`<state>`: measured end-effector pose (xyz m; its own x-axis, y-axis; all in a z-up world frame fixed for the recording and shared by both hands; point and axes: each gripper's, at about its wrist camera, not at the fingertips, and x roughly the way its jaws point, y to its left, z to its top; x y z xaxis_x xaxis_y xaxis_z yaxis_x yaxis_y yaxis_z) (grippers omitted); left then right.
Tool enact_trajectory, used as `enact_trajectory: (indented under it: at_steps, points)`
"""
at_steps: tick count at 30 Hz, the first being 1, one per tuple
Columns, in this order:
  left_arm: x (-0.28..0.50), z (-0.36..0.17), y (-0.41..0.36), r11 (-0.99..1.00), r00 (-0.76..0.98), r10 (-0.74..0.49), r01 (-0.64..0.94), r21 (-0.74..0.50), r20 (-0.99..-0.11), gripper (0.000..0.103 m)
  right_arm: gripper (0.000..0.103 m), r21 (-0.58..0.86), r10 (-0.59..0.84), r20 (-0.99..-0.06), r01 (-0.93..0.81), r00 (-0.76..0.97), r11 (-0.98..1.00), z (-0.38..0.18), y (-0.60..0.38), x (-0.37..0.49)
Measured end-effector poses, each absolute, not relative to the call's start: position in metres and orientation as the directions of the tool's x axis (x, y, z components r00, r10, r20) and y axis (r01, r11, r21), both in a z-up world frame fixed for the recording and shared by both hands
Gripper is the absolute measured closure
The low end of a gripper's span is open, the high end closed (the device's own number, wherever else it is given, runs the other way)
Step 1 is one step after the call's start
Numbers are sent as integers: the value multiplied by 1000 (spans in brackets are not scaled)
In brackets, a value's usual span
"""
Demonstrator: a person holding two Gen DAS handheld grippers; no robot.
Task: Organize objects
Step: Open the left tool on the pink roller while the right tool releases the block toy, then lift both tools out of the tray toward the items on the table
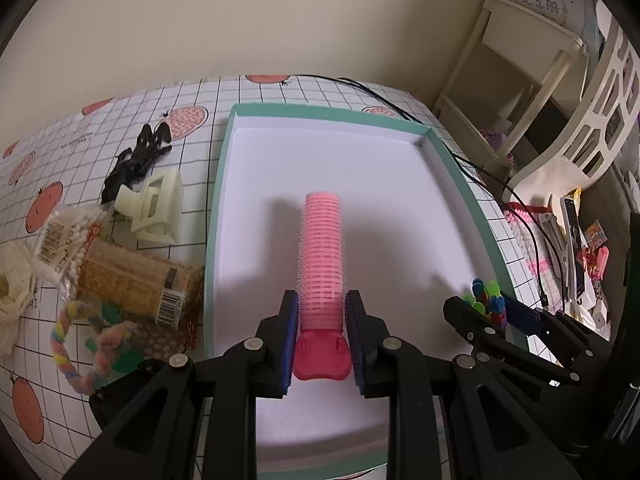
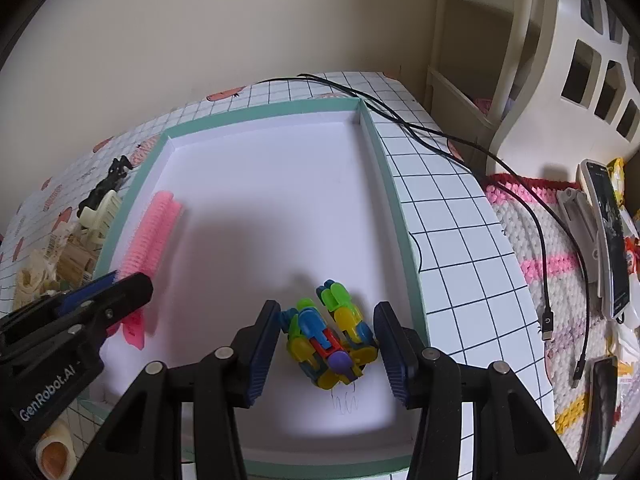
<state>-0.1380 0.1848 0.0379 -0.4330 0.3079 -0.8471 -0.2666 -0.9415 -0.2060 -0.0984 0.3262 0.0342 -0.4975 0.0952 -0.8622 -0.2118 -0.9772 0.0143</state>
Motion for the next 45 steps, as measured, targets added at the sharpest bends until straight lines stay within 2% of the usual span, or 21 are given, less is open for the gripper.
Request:
enact_trajectory:
  at_steps: [14,17,20,23,27,36,40,42,45]
  points:
    - [-139,31,189,-939,-408,314,-268,-216,-857,76,51,12,94,-864,-206,-495,-979,33,328,-99]
    - [-139,34,186,-938,-414,322,-262,-227,-852,64,49,7,98,-858,-203,-503,-979,37,327,-100]
    - [-139,38,182,-937,-424,328,-257,-236,-844,61,44,7,100,-856,-204,-508,-979,40,324,-100]
    - [-140,43,179,-936,-433,335,-251,-245,-837,53,44,7,99,-852,-201,-515,-980,43,323,-99]
    - [-141,52,173,-934,-452,348,-242,-263,-822,49,44,10,99,-846,-200,-524,-980,48,322,-97]
    - [-140,64,165,-945,-483,323,-214,-248,-814,46,44,7,101,-836,-195,-540,-981,60,319,-96]
    - [-139,67,161,-951,-491,305,-204,-232,-816,38,44,6,97,-833,-185,-545,-983,63,317,-94]
    - [-140,69,159,-954,-496,296,-193,-228,-816,28,44,6,96,-830,-182,-549,-983,65,317,-93]
    - [-140,70,154,-957,-503,288,-180,-227,-815,18,41,5,96,-830,-181,-549,-984,66,317,-92]
